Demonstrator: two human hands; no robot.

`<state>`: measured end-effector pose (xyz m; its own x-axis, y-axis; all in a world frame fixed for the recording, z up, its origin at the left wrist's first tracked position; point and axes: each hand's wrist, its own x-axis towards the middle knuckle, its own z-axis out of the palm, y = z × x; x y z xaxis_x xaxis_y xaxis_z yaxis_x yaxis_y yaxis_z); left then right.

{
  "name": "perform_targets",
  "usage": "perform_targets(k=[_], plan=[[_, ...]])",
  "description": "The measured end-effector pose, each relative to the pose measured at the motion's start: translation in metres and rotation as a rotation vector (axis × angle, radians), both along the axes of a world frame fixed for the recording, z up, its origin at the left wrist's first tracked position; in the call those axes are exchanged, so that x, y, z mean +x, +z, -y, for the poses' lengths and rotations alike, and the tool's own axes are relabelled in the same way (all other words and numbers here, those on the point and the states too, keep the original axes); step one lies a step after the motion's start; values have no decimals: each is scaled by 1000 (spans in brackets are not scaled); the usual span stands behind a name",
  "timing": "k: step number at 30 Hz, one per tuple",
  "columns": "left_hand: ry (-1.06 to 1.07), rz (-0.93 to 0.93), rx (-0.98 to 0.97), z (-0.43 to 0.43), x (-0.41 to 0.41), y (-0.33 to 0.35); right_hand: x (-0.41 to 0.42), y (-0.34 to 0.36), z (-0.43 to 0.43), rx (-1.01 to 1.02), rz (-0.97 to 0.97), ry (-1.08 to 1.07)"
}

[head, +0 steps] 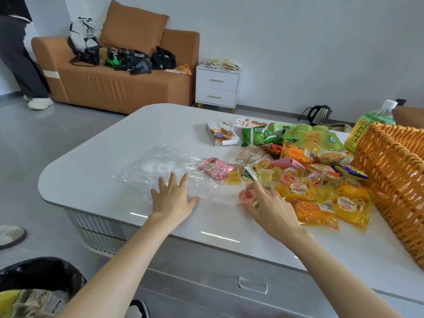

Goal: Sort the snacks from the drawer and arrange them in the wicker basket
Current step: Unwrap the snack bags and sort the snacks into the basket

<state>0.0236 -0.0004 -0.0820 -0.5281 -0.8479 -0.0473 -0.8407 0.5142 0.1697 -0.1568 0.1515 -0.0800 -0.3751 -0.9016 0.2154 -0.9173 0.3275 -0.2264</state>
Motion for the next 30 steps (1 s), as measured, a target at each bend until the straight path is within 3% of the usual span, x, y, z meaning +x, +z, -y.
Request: perform_targets(k=[6,8,11,15,17,22,24,26,30], plan=[[-48,-109,-179,-7,0,3,-4,-5,-1,-50,54,-56],[-47,-172,-267,-10,2,10,-3,4,-1,-121,308,-142],[-35,-300,-326,-13,6,22,2,34,-3,-259,836,-143],[-90,-415,-312,-27,3,35,19,72,-9,-163,1239,-1],[-129,-445,-303,-38,-1,39,26,76,-9,-61,1225,16],[-209,-565,-152,-60,-8,43,25,62,-5,48,830,-44],[-231,-606,-88,-66,-11,43,22,59,-4,101,765,-104],[-244,-663,-5,-72,-14,42,18,59,-6,121,899,-186],[-246,-722,111,-75,-17,41,7,53,-4,2,1350,-351]])
